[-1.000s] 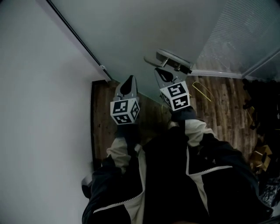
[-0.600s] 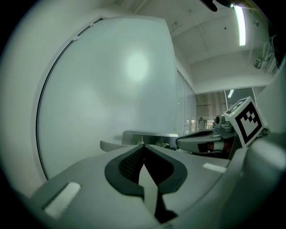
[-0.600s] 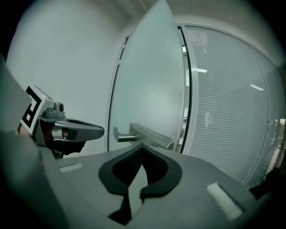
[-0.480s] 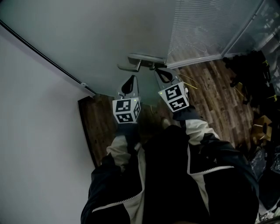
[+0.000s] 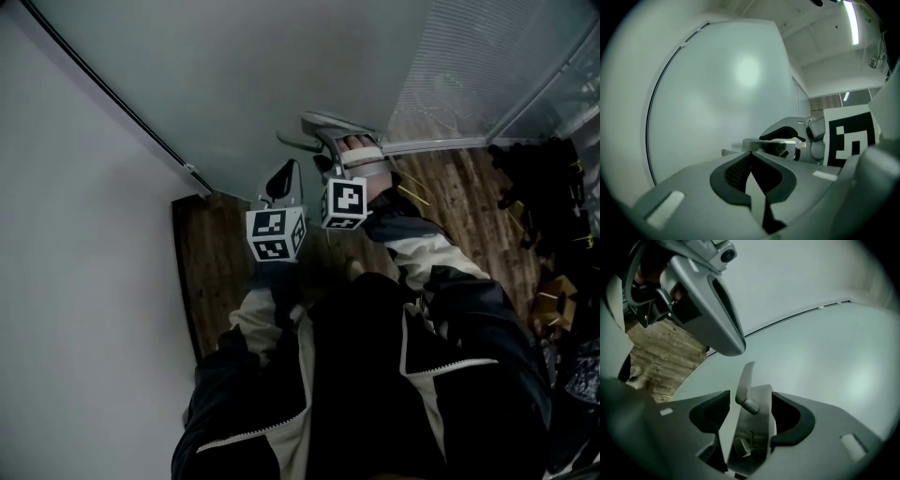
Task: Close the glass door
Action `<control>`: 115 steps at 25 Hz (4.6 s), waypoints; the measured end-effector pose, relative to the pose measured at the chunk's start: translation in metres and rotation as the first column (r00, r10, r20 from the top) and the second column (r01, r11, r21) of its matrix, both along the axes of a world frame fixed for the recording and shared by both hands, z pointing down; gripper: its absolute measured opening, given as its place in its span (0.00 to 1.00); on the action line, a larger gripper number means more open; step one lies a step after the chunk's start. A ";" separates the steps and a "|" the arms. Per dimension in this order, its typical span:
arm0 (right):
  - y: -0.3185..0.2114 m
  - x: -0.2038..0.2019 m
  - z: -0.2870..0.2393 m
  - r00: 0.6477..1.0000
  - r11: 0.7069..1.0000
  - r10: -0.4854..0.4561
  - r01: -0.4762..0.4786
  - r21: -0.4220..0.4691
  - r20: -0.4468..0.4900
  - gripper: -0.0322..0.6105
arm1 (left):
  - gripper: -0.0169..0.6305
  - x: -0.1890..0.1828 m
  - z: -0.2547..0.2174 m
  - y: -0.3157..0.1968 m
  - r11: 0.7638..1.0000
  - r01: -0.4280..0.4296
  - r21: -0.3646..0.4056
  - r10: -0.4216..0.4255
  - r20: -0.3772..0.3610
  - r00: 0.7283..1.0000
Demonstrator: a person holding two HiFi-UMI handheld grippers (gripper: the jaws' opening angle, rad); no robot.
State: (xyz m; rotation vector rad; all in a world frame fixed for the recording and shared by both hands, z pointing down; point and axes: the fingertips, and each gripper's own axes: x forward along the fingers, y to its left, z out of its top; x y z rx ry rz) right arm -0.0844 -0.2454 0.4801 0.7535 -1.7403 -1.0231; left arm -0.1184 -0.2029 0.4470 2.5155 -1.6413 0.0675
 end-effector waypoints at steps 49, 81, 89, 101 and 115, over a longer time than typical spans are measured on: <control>-0.269 0.054 0.026 0.946 0.993 0.042 -0.003 0.121 -0.322 0.26 | 0.03 0.021 -0.023 -0.079 0.997 0.079 -0.015 -0.078 0.066 0.995; -0.442 0.047 0.031 0.932 0.994 0.096 -0.071 0.084 -0.350 0.29 | 0.03 0.021 0.007 -0.116 0.974 0.208 -0.091 -0.200 0.087 0.976; -0.393 0.061 0.019 0.990 0.987 0.135 -0.132 -0.096 0.030 0.50 | 0.03 0.010 0.006 -0.108 0.974 0.212 -0.078 -0.210 0.035 0.977; -0.130 0.115 -0.036 0.329 0.851 0.436 0.153 -0.503 0.838 0.06 | 0.03 0.007 -0.009 -0.119 0.987 0.156 -0.026 -0.157 -0.064 0.986; -0.080 0.145 -0.056 0.355 0.893 0.417 0.010 -0.450 0.836 0.05 | 0.03 0.062 -0.033 -0.112 1.000 0.022 0.011 -0.022 -0.053 0.998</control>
